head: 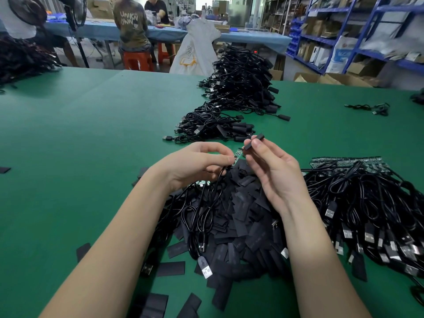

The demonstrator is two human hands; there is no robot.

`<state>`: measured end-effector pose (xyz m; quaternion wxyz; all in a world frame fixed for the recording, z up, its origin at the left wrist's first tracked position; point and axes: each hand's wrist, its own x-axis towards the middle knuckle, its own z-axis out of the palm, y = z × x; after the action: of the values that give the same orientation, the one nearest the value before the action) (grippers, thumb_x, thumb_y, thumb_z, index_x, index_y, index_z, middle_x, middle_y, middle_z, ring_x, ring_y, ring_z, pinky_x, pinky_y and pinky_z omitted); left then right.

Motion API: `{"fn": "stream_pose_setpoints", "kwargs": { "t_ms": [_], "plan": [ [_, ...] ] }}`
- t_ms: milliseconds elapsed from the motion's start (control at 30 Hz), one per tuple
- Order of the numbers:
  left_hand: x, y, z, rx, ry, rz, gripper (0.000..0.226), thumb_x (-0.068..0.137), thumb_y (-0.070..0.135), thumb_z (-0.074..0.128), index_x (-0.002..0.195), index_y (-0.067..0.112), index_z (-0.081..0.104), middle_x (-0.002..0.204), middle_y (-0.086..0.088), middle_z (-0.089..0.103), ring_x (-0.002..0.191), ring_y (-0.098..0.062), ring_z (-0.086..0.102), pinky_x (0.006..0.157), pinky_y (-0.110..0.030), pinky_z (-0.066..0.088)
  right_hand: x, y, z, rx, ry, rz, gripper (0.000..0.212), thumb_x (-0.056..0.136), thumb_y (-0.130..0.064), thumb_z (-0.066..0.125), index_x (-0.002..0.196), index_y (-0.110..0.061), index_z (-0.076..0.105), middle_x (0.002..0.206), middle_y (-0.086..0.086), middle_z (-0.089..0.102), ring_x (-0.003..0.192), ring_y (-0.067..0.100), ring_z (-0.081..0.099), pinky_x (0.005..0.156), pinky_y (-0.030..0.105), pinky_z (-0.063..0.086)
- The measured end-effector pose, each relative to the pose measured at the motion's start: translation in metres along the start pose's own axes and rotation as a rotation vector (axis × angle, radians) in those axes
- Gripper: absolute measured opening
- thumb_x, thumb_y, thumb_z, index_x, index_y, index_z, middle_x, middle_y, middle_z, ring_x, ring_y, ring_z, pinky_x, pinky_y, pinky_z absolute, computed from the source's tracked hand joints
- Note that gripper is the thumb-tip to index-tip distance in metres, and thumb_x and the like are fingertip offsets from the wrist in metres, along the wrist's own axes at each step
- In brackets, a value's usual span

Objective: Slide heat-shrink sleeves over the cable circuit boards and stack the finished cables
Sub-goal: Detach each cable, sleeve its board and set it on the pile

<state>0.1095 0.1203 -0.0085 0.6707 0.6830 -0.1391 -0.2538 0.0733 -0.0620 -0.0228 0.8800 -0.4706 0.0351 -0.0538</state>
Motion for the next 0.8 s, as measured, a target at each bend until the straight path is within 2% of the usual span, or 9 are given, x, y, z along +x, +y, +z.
{"fn": "stream_pose_setpoints", "kwargs": {
  "t_ms": [133, 200, 333, 400, 500, 600, 800],
  "plan": [
    [0.000, 0.000, 0.003, 0.000, -0.023, -0.004, 0.008, 0.092, 0.011, 0.070, 0.089, 0.018, 0.069, 0.101, -0.018, 0.037, 0.064, -0.008, 0.060, 0.055, -0.015, 0.047, -0.001, 0.001, 0.001, -0.005, -0.007, 0.005, 0.006, 0.089, -0.006, 0.072, 0.095, -0.007, 0.075, 0.095, 0.008, 0.078, 0.090, 0.012, 0.073, 0.074, 0.019, 0.057],
    [0.000, 0.000, 0.003, -0.004, -0.019, 0.000, 0.006, 0.092, 0.010, 0.070, 0.092, 0.016, 0.067, 0.094, -0.018, 0.041, 0.064, -0.008, 0.059, 0.055, -0.014, 0.047, -0.001, 0.001, 0.001, -0.032, -0.021, 0.002, 0.008, 0.089, -0.007, 0.072, 0.097, -0.006, 0.075, 0.097, 0.009, 0.078, 0.092, 0.012, 0.073, 0.075, 0.019, 0.058],
    [-0.004, 0.002, 0.002, -0.029, -0.052, 0.004, 0.014, 0.082, 0.016, 0.074, 0.093, 0.014, 0.067, 0.082, -0.010, 0.052, 0.064, -0.008, 0.058, 0.056, -0.014, 0.047, -0.002, -0.001, -0.002, -0.055, -0.066, 0.012, 0.013, 0.088, -0.009, 0.072, 0.101, -0.007, 0.075, 0.102, 0.010, 0.078, 0.098, 0.014, 0.073, 0.078, 0.020, 0.058],
    [-0.006, 0.004, 0.001, -0.026, -0.087, 0.001, 0.020, 0.077, 0.019, 0.075, 0.095, 0.014, 0.067, 0.078, 0.000, 0.060, 0.065, -0.007, 0.059, 0.059, -0.013, 0.048, -0.003, -0.004, -0.004, -0.060, -0.124, 0.038, 0.015, 0.083, -0.013, 0.073, 0.097, -0.010, 0.078, 0.103, 0.010, 0.078, 0.098, 0.013, 0.073, 0.078, 0.020, 0.057],
    [-0.009, 0.004, -0.002, -0.041, -0.125, 0.008, 0.016, 0.080, 0.016, 0.072, 0.095, 0.014, 0.069, 0.079, 0.002, 0.062, 0.067, -0.006, 0.059, 0.062, -0.013, 0.048, -0.005, -0.008, -0.008, -0.056, -0.214, 0.084, 0.014, 0.079, -0.017, 0.074, 0.089, -0.015, 0.083, 0.102, 0.008, 0.078, 0.096, 0.012, 0.074, 0.077, 0.018, 0.057],
    [-0.010, 0.003, -0.004, -0.061, -0.148, 0.028, 0.009, 0.084, 0.012, 0.075, 0.092, 0.016, 0.073, 0.079, 0.003, 0.062, 0.066, -0.005, 0.058, 0.063, -0.013, 0.047, -0.006, -0.010, -0.009, -0.045, -0.269, 0.108, 0.015, 0.080, -0.017, 0.074, 0.091, -0.017, 0.084, 0.104, 0.008, 0.078, 0.097, 0.012, 0.074, 0.077, 0.018, 0.057],
    [-0.011, 0.000, -0.005, -0.110, -0.164, 0.048, 0.011, 0.084, 0.012, 0.069, 0.090, 0.017, 0.076, 0.081, 0.002, 0.062, 0.069, -0.006, 0.060, 0.068, -0.014, 0.051, -0.008, -0.010, -0.007, -0.022, -0.333, 0.103, 0.019, 0.077, -0.022, 0.077, 0.095, -0.018, 0.083, 0.104, 0.005, 0.078, 0.095, 0.011, 0.074, 0.077, 0.019, 0.057]
  ]
}}
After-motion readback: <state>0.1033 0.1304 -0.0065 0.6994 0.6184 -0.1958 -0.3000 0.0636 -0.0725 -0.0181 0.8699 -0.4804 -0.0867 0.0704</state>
